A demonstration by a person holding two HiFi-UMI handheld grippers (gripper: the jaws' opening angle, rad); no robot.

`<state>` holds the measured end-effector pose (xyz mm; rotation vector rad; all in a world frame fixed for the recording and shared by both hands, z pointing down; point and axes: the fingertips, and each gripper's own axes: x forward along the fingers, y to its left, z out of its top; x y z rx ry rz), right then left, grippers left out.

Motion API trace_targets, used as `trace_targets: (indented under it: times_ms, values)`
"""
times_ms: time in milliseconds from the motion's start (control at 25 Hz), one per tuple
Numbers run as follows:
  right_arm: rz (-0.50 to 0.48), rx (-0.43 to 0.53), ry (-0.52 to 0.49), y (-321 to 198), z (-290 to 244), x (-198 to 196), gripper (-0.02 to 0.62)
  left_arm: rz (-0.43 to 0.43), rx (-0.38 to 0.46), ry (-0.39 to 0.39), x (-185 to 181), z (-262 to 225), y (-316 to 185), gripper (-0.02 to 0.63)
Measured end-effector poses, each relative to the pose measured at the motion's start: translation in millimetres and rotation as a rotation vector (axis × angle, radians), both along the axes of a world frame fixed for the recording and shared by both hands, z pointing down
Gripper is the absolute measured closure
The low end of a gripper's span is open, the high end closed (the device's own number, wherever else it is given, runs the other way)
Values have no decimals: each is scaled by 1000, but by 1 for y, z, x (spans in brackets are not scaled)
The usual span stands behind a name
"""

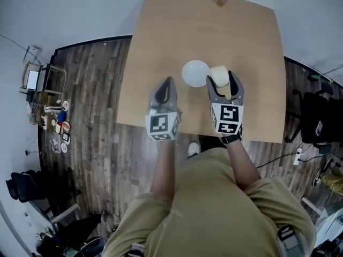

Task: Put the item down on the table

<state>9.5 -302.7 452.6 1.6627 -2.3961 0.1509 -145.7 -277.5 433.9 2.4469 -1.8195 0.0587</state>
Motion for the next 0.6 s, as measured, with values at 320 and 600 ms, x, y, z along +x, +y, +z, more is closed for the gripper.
trace_targets:
  times_ms: [320,600]
  values:
    - [-65,-117,8,-42,53,-24,279,3,-111,45,0,56,-42,604]
    - [-104,-212,15,-72,100,-45,279,-18,-200,49,-8,103,-71,604]
